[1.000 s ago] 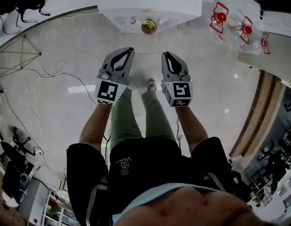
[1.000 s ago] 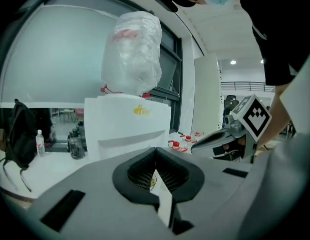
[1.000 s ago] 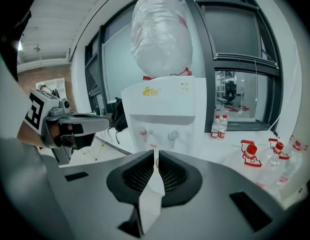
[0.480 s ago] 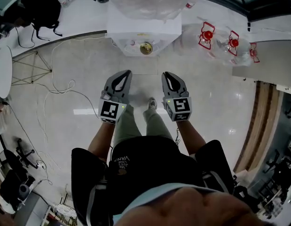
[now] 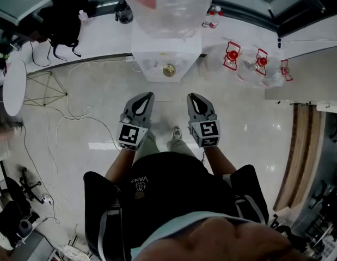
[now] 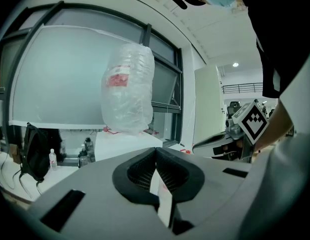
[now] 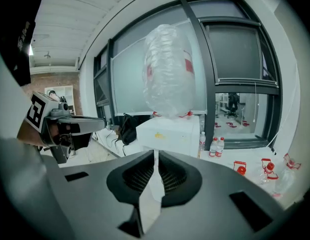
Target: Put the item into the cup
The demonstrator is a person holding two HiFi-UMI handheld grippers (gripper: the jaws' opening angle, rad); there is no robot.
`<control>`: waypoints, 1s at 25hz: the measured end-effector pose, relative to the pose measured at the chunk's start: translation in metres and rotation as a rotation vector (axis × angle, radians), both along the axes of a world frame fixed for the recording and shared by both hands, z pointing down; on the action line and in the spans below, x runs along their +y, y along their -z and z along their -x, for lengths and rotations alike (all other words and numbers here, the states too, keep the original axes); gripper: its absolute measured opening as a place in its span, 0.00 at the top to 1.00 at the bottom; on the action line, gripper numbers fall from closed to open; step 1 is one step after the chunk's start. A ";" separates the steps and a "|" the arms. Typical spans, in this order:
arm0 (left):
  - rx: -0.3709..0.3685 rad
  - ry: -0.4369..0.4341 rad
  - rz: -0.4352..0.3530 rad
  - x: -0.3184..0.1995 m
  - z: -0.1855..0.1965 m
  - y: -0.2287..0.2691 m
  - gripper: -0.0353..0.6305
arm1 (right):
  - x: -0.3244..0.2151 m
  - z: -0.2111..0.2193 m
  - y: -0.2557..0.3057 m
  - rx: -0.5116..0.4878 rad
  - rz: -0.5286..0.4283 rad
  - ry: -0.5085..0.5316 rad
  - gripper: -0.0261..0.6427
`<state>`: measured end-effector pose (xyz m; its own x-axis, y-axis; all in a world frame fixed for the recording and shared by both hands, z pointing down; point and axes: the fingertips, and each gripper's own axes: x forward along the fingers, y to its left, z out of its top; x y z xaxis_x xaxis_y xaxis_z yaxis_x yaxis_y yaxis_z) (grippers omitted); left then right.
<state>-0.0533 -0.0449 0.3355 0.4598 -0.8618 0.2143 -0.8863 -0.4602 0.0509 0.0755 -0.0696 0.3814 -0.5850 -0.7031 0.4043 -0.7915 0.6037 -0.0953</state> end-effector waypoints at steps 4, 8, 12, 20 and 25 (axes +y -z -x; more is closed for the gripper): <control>-0.002 -0.006 -0.019 0.012 0.003 0.023 0.92 | 0.007 0.000 0.024 0.004 -0.035 0.000 0.88; -0.016 -0.004 -0.046 0.023 0.008 0.042 0.92 | 0.014 -0.005 0.046 0.003 -0.063 -0.011 0.88; -0.026 0.001 -0.051 0.034 0.013 0.054 0.92 | 0.021 -0.013 0.059 -0.001 -0.072 -0.031 0.88; -0.034 0.035 -0.053 0.053 0.028 0.065 0.92 | 0.033 -0.017 0.066 0.002 -0.064 -0.033 0.88; -0.039 0.059 -0.046 0.060 0.036 0.063 0.92 | 0.039 -0.012 0.066 0.003 -0.060 -0.010 0.88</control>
